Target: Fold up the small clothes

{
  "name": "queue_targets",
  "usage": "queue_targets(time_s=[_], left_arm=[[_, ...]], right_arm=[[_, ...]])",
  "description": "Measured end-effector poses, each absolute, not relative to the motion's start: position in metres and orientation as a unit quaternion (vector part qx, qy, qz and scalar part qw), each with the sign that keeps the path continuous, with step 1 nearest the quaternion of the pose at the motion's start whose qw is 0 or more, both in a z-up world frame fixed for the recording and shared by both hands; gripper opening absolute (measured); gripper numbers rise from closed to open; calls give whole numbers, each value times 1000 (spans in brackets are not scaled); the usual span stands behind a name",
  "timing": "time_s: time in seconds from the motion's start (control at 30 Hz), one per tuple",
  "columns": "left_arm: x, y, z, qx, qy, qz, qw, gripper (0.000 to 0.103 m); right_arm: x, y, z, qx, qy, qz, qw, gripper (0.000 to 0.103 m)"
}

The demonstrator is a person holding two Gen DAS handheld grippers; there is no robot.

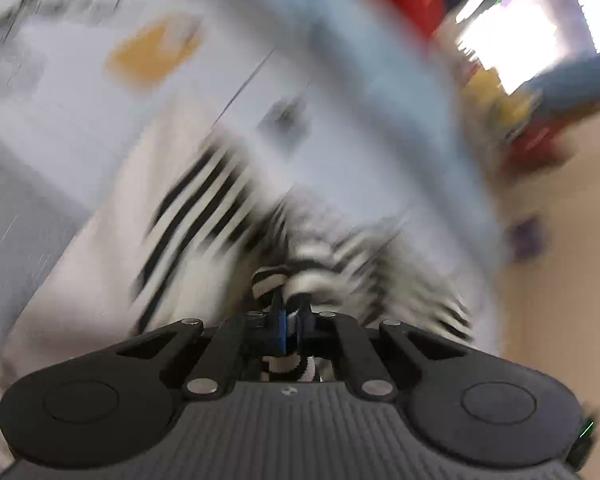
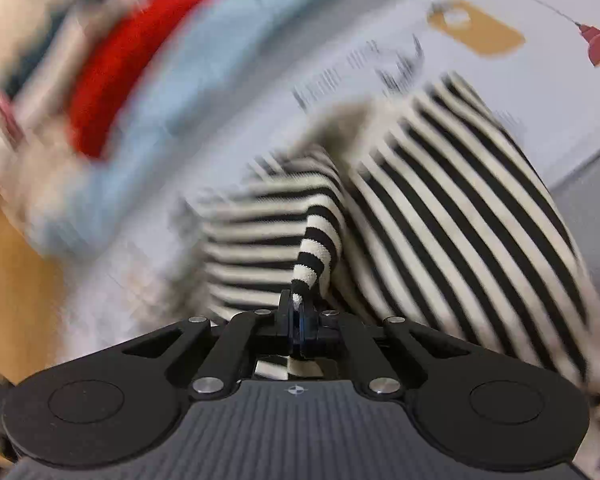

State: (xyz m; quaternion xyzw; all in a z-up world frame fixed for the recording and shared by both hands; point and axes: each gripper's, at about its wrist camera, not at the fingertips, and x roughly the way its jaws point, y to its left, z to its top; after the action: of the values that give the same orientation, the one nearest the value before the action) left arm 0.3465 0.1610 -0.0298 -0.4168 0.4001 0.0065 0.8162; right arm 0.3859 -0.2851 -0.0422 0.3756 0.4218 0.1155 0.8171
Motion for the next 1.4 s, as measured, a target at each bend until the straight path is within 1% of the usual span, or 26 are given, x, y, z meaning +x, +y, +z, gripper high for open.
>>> queue_targets(time_s=[0.07, 0.1, 0.13, 0.17, 0.23, 0.3, 0.37, 0.43, 0.47, 0.53, 0.6, 0.67, 0.77, 0.83, 0.87, 0.9, 0.93, 0.97, 1.0, 1.1, 1.2, 1.27, 1.33, 1.4], left_arm=[[339, 167, -2, -412, 308, -13, 858, 4], [337, 167, 6, -399, 282, -18, 872, 4], [336, 168, 6, -393, 281, -19, 875, 4], [338, 169, 1, -391, 301, -13, 870, 4], [341, 174, -25, -393, 380, 32, 837, 4], [339, 186, -55, -417, 452, 81, 784, 4], [336, 192, -74, -436, 494, 95, 746, 4], [337, 192, -68, -433, 489, 81, 753, 4], [337, 190, -60, -429, 479, 65, 763, 4], [336, 189, -46, -434, 455, 26, 777, 4], [337, 186, -38, -429, 445, 0, 786, 4], [338, 182, -43, -394, 473, -2, 788, 4], [344, 175, -67, -325, 557, 20, 764, 5], [346, 175, -69, -308, 567, 18, 764, 7], [347, 174, -66, -300, 566, 18, 768, 12], [349, 173, -63, -288, 562, 19, 775, 24], [345, 170, -58, -277, 553, 20, 786, 30], [347, 168, -51, -270, 539, 19, 798, 40], [343, 167, -40, -265, 515, 21, 815, 44], [334, 163, -18, -258, 454, 9, 853, 45], [333, 154, -9, -263, 432, -39, 862, 45], [335, 144, -14, -247, 449, -64, 856, 44], [338, 132, -31, -197, 504, -59, 839, 44], [338, 129, -53, -164, 557, -29, 814, 40]], right_arm=[[374, -308, -17, 451, 311, 143, 824, 2], [366, -321, -7, 475, 258, 146, 828, 2], [361, -331, -2, 490, 232, 139, 829, 2], [356, -340, -3, 505, 220, 128, 825, 2], [352, -352, -16, 527, 238, 98, 810, 2], [351, -357, -30, 520, 289, 65, 801, 2], [349, -356, -43, 501, 353, 33, 789, 2], [344, -352, -51, 481, 406, 13, 777, 2], [340, -353, -53, 482, 414, 11, 772, 2], [335, -355, -49, 487, 412, 26, 770, 2], [333, -356, -34, 467, 399, 49, 787, 2], [335, -356, -26, 429, 409, 55, 804, 2], [345, -350, -42, 349, 482, 16, 803, 2], [348, -347, -55, 340, 514, -3, 787, 2], [349, -344, -56, 331, 520, -4, 787, 4], [351, -340, -54, 315, 522, -3, 793, 8], [354, -338, -50, 303, 516, -9, 801, 9], [354, -338, -43, 297, 503, -17, 811, 13], [352, -337, -33, 291, 479, -25, 828, 19], [351, -327, -9, 252, 412, -24, 875, 24], [354, -308, 5, 239, 376, 33, 895, 24], [360, -292, 5, 248, 383, 93, 885, 25], [365, -278, -3, 256, 412, 144, 862, 25], [369, -268, -17, 243, 462, 157, 838, 25]])
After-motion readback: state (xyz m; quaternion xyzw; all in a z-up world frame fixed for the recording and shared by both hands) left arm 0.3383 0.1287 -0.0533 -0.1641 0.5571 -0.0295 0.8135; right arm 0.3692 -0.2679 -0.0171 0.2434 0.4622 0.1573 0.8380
